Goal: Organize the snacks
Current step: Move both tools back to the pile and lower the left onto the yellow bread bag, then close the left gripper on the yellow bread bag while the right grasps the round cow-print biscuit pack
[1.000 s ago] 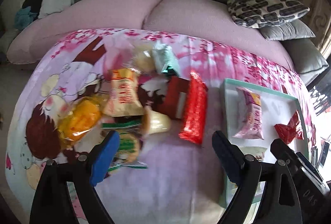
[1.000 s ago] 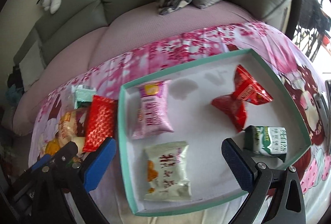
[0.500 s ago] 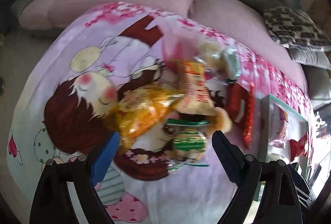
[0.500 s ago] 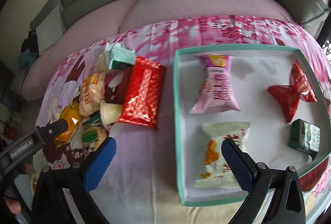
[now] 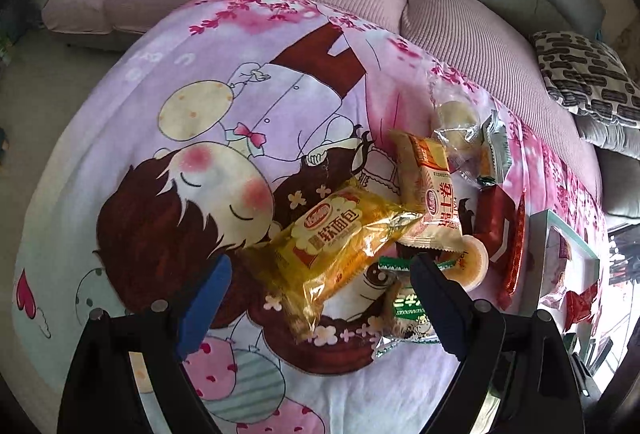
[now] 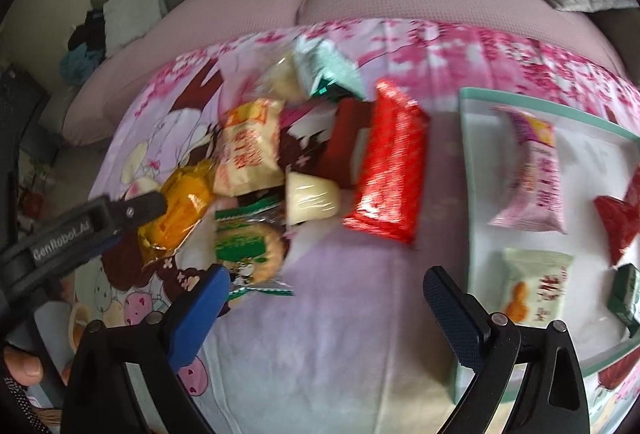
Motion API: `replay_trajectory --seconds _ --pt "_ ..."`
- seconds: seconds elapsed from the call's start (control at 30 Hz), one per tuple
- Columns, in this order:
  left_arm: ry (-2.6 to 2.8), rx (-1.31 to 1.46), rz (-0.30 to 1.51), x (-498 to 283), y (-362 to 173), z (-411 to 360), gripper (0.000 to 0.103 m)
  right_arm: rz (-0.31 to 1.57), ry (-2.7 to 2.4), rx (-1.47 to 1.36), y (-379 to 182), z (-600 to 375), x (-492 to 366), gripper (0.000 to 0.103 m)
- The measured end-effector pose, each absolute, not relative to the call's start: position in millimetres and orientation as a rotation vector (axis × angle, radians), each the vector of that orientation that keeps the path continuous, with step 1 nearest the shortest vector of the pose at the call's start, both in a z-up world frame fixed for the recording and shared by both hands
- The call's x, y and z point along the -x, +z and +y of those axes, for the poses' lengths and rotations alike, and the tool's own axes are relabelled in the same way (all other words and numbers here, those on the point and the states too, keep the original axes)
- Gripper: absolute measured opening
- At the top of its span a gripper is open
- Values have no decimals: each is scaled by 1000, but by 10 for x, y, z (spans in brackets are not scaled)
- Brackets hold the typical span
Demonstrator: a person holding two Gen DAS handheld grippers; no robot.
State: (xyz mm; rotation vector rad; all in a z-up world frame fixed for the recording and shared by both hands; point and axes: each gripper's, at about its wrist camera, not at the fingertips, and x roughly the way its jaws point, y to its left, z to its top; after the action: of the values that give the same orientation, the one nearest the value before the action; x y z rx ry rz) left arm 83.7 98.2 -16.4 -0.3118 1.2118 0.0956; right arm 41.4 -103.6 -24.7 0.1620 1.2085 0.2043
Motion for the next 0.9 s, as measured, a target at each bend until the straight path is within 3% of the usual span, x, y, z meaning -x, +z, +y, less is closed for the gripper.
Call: replay_trajectory --seconds 0.53,0.67,0.9 --pt "22 212 1279 -1098 -448 857 91 1319 235 -45 -722 -383 -703 98" --pt "40 208 1281 -1126 -473 857 81 1329 213 -17 -834 -290 -739 98" --pt "49 195 1278 -1103 -479 875 72 1311 204 0 -914 -206 -719 98"
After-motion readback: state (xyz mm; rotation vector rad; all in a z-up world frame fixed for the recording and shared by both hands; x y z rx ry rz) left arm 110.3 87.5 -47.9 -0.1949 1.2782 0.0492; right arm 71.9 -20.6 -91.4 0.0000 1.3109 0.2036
